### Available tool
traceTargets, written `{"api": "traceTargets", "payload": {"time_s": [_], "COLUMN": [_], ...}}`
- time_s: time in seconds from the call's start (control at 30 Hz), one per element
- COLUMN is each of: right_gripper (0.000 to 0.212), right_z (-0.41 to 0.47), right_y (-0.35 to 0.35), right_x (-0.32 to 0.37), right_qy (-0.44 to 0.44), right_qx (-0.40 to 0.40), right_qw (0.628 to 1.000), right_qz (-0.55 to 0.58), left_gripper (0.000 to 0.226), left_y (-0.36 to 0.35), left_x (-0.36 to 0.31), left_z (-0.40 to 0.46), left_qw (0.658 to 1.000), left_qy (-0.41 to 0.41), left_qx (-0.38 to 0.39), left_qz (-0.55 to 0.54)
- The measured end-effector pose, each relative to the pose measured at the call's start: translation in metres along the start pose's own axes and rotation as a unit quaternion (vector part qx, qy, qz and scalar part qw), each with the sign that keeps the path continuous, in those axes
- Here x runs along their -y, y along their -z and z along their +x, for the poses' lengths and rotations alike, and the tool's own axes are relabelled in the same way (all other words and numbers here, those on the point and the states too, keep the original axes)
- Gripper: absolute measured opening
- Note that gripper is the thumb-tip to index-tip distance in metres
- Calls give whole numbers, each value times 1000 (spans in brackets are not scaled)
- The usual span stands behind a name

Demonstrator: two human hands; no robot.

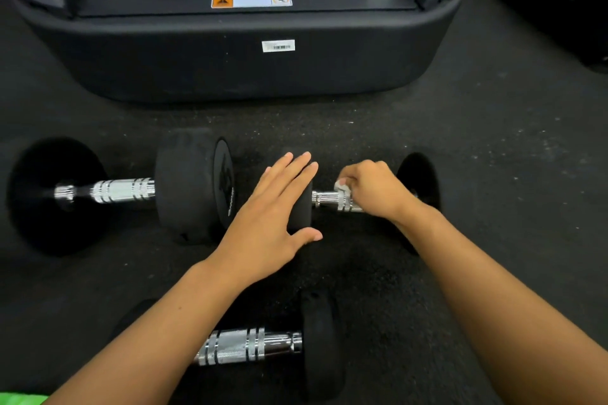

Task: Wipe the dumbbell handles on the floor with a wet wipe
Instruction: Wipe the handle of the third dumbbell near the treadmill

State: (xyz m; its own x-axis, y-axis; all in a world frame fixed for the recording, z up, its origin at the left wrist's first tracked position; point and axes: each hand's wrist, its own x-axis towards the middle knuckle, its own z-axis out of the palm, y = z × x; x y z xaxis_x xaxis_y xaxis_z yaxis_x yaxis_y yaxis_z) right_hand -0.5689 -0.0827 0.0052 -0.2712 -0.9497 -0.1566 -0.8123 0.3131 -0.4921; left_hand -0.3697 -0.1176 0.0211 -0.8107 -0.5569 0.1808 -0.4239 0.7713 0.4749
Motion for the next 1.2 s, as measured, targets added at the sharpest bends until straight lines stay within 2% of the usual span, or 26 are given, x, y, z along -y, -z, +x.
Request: {"api": "traceTargets", "payload": {"time_s": [0.07, 0.17, 0.3, 0.37, 0.43, 0.57, 0.77, 0.87, 1.07, 1.2], "right_gripper": [24, 20, 19, 17, 25, 31, 36, 38, 37, 28], "right_z": [5, -8, -17, -25, -40, -47, -50, -47, -57, -71], "right_y": [0, -1, -9, -29, -44, -47, -64, -65, -53, -27], "right_x": [2, -1, 1, 9, 0, -22, -30, -30, -34, -26], "right_qy": [0, 54, 62, 134, 201, 223, 271, 247, 261, 136], "right_qx": [17, -29, -84, -132, -171, -250, -256, -298, -247, -252], "right_qw": [1000, 998, 994, 981, 962, 938, 924, 918, 928, 956], "right_qz": [-15, -10, -17, -46, -65, -88, -90, -81, -98, -68], "left_gripper": [91, 91, 91, 91, 91, 90, 90, 91, 90, 88], "left_y": [0, 1, -1, 1, 4, 2, 3, 2, 6, 5], "left_x": [0, 2, 0, 1, 2, 1, 1, 0, -2, -8], "left_z": [1, 2, 0, 2, 4, 5, 5, 4, 5, 4], "left_qw": [1000, 1000, 1000, 1000, 1000, 1000, 1000, 1000, 1000, 999], "left_qy": [-1, 0, -4, -1, 3, 2, 5, 6, 21, 42], "left_qx": [-4, -4, -4, -1, 7, 9, 3, -1, 10, 3], "left_qz": [1, 2, 1, 2, 5, 7, -3, -1, -19, -21]}}
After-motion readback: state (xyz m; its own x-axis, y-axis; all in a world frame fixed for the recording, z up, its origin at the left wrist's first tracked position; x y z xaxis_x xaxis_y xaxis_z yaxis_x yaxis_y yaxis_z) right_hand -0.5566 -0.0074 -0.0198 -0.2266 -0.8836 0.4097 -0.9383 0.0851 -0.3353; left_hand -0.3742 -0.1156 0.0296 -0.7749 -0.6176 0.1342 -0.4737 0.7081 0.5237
